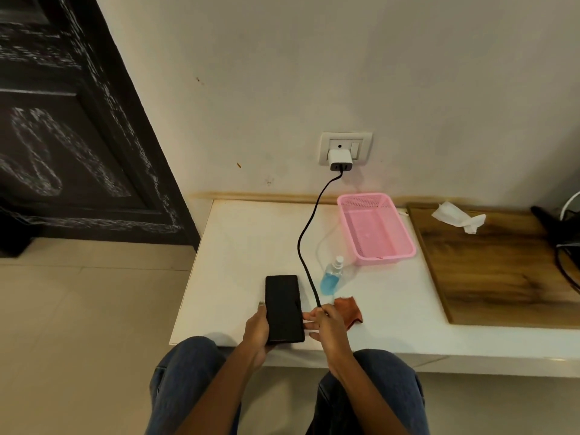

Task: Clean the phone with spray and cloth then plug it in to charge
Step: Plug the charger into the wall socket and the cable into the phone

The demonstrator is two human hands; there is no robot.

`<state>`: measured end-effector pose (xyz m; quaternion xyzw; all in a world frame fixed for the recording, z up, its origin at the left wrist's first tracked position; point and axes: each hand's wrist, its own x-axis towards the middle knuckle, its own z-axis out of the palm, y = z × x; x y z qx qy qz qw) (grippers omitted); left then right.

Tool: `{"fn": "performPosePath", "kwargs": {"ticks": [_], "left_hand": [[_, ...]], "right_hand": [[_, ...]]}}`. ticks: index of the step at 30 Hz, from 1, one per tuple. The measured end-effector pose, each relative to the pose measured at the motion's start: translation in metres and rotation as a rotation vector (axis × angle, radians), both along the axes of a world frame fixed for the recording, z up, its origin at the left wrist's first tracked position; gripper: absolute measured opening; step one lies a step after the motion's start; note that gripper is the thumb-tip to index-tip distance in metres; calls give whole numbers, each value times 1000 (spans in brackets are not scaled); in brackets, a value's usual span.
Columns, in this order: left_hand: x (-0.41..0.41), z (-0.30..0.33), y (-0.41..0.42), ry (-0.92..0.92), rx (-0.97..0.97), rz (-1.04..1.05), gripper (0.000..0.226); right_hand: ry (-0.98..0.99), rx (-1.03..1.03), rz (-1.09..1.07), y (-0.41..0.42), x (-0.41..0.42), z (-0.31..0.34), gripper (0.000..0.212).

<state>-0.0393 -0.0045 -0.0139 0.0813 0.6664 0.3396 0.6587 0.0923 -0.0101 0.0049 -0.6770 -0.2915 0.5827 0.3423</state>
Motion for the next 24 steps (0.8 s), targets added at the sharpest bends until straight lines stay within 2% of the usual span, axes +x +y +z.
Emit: {"fn": "performPosePath", "kwargs": {"ticks": [4, 8, 13, 16, 19, 24], "left_hand": [[-3, 3, -4, -281, 63, 69, 52], [-5, 7, -3, -448, 110, 6, 54], [-6, 11, -2, -535, 144, -65, 67], [-7, 14, -5, -640, 151, 42, 64], [-10, 16, -8, -725, 136, 153, 63], [-12, 21, -10, -811, 178, 215, 66]], "right_hand": [[-141, 126, 51, -7, -1, 4, 25], [-166, 179, 70, -8, -3, 6, 17], [-208, 246, 106, -15, -4, 14, 27], [-197, 285, 99, -17, -3, 21, 26], [-236, 316, 85, -23, 4, 25, 17], [-323, 350, 168, -41, 11, 41, 15]]}}
